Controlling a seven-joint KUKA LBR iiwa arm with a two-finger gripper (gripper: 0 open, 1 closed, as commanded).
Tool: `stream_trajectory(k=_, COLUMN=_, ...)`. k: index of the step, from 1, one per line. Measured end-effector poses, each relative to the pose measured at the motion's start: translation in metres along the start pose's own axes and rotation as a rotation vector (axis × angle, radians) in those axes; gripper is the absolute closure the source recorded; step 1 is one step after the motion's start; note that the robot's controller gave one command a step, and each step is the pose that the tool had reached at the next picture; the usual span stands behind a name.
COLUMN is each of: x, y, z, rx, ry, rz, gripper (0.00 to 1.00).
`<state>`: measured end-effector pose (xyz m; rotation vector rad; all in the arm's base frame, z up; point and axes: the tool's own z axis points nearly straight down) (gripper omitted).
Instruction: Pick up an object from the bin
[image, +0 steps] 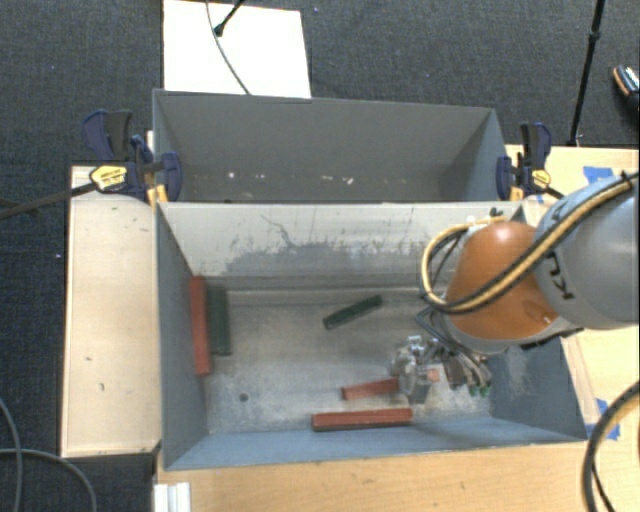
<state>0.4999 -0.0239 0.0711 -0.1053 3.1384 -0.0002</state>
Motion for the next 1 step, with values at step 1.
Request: stream_trajectory(k=1, x=-0.0595, y=-0.0505, z=-0.1359, rx=0.004, ry=-0.009, rz=-0.383, gripper=1.0)
